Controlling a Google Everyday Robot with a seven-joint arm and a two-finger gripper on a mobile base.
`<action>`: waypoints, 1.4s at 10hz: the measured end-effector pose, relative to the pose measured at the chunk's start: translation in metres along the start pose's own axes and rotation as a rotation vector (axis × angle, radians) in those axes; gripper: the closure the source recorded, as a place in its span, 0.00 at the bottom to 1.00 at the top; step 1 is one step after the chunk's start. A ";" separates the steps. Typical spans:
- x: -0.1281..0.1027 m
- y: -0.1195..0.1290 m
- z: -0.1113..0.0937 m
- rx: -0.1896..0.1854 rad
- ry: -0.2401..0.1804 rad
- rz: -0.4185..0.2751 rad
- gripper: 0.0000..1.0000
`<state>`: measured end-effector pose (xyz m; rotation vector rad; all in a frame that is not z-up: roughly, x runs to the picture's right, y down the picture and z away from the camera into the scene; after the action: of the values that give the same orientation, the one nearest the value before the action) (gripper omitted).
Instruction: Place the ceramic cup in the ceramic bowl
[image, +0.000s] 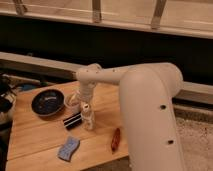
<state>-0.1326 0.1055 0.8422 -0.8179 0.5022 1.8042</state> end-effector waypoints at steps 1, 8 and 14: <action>0.003 0.002 -0.005 0.003 0.006 -0.007 0.57; 0.002 0.006 0.002 0.016 0.012 -0.016 1.00; 0.005 0.019 -0.037 0.020 0.011 -0.026 1.00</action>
<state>-0.1403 0.0774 0.8124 -0.8181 0.5138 1.7694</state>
